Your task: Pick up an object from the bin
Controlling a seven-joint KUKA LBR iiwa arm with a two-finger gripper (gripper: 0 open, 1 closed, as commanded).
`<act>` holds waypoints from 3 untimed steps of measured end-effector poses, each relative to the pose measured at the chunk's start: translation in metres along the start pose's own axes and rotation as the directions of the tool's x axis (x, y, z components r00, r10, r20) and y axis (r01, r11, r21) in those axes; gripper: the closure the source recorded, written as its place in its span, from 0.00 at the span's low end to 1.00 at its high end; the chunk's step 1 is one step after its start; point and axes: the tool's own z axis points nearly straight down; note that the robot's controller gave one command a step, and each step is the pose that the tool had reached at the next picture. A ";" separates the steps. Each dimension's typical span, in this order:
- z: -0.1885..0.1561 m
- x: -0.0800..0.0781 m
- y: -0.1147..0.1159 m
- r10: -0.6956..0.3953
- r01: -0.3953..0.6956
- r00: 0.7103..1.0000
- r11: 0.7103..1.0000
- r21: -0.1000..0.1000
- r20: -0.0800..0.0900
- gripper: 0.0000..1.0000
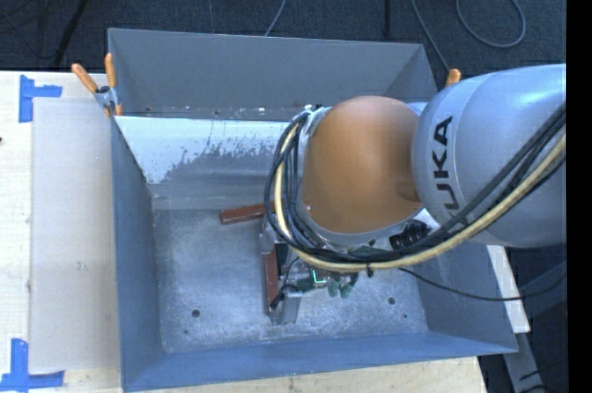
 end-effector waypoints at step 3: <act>0.043 -0.074 -0.164 -0.656 0.656 0.755 0.755 0.010 0.014 0.00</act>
Offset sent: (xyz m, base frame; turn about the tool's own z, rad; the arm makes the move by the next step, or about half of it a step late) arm 0.0146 -0.0337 -0.1223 -0.6509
